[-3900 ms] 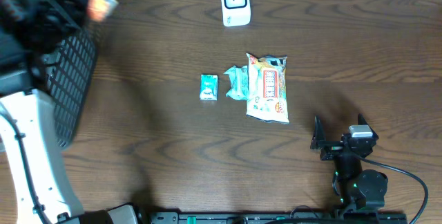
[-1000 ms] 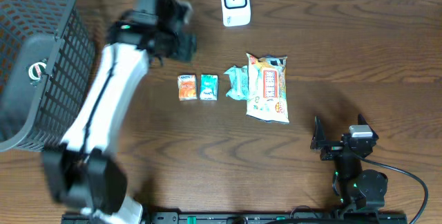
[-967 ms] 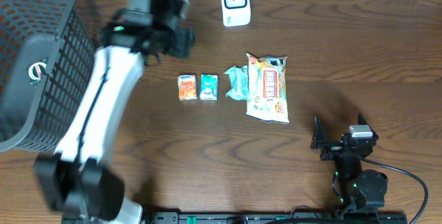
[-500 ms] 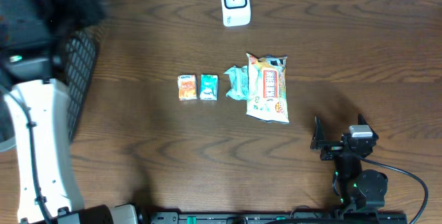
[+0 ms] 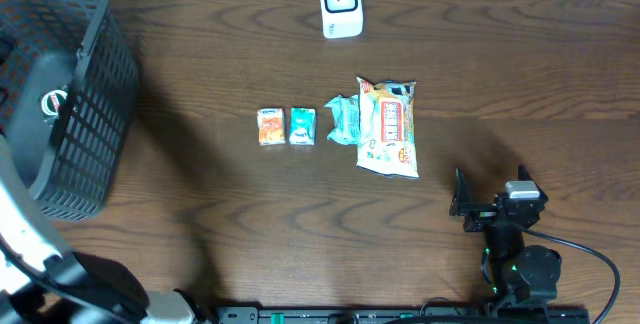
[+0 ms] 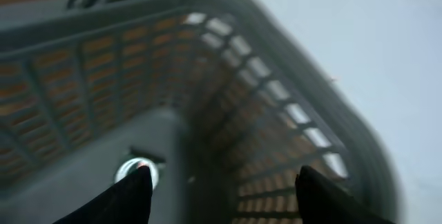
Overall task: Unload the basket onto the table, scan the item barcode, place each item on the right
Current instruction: 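Move the left gripper down into the basket toward the green Zam-Buk tin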
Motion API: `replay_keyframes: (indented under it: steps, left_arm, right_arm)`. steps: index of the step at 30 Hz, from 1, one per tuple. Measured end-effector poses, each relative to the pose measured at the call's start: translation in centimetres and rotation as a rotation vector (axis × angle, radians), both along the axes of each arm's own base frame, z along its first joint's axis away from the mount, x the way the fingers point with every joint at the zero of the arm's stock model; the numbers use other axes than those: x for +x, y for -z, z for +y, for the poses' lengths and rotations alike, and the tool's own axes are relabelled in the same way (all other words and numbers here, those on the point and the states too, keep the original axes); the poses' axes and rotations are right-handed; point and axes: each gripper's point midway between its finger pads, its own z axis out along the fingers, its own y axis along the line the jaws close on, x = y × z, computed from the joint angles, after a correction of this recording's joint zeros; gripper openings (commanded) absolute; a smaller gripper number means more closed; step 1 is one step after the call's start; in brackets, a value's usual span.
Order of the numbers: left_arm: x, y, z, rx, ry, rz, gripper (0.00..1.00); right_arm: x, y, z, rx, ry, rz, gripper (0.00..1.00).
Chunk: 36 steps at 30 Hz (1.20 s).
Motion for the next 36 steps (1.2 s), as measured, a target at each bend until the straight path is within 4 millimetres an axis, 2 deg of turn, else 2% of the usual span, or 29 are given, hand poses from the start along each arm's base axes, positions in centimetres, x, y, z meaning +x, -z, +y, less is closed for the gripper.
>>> replay_keyframes:
  steps: [3, 6, 9, 14, 18, 22, 27, 36]
  left_arm:
    - [0.6, 3.0, 1.3, -0.023, -0.01, 0.058, 0.71]
    - [1.0, 6.4, 2.6, -0.015, -0.023, 0.145, 0.71]
    - [0.8, 9.1, 4.0, 0.037, -0.038, 0.24, 0.71]
    - [0.5, 11.0, 5.3, 0.126, -0.022, 0.341, 0.76]
    - [0.6, 12.1, 5.7, 0.152, -0.004, 0.377, 0.77]
    - [0.8, 14.0, 6.1, 0.166, 0.024, 0.422, 0.81]
    - [1.2, 16.6, 6.4, 0.161, 0.053, 0.465, 0.81]
    - [2.2, 19.5, 6.1, 0.165, 0.13, 0.497, 0.83]
  right_arm:
    - [0.0, 0.0, 0.0, 0.0, 0.0, 0.0, 0.99]
    - [0.0, 0.0, 0.0, 0.0, 0.0, 0.0, 0.99]
    - [0.0, 0.0, 0.0, 0.0, 0.0, 0.0, 0.99]
    - [0.0, 0.0, 0.0, 0.0, 0.0, 0.0, 0.99]
    - [0.0, 0.0, 0.0, 0.0, 0.0, 0.0, 0.99]
    - [0.0, 0.0, 0.0, 0.0, 0.0, 0.0, 0.99]
    - [0.0, 0.0, 0.0, 0.0, 0.0, 0.0, 0.99]
    - [0.0, 0.0, 0.0, 0.0, 0.0, 0.0, 0.99]
